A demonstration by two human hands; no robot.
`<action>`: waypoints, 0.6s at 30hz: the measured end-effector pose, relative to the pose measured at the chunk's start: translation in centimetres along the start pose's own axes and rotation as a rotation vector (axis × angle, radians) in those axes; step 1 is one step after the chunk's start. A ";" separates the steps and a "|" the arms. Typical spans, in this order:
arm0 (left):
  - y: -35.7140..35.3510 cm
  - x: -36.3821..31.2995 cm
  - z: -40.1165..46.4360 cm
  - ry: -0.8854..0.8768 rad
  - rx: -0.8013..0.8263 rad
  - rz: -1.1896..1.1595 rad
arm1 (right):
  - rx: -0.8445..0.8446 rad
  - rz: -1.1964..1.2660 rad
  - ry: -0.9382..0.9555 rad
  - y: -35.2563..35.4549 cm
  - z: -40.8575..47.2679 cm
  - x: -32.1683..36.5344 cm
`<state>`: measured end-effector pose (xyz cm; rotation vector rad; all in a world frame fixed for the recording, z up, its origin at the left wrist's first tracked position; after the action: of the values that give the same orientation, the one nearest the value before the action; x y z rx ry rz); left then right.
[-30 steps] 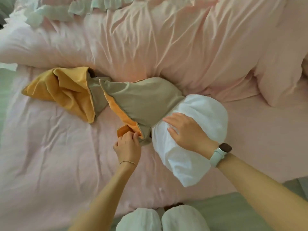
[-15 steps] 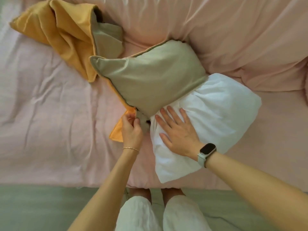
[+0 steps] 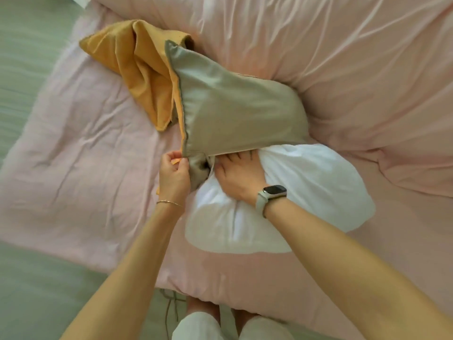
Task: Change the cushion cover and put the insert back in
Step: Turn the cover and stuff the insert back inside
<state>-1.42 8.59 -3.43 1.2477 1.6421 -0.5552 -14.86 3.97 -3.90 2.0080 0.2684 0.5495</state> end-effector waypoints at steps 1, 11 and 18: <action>0.9 0.8 0.4 0.040 -0.040 0.039 | 0.053 0.002 0.078 -1.5 -1.4 0.9; -3.9 -2.2 -3.7 -0.589 -0.048 0.802 | -0.454 0.161 -0.014 1.5 -9.6 -7.9; -12.4 -4.2 -2.1 -0.887 0.280 1.165 | -0.242 0.157 -0.057 -0.5 -8.4 -9.6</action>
<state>-13.47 3.64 -1.12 1.5769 0.0007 -0.4588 -27.33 6.81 -3.51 1.8142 0.0077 0.5927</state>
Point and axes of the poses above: each hand's wrist, its own z-axis towards the middle knuckle, its own y-axis out of the back of the hand, x = y × z, the point moved 8 cm from there along z, towards the middle knuckle, and after that the axes turned 10 degrees about x, right-handed, at the moved point
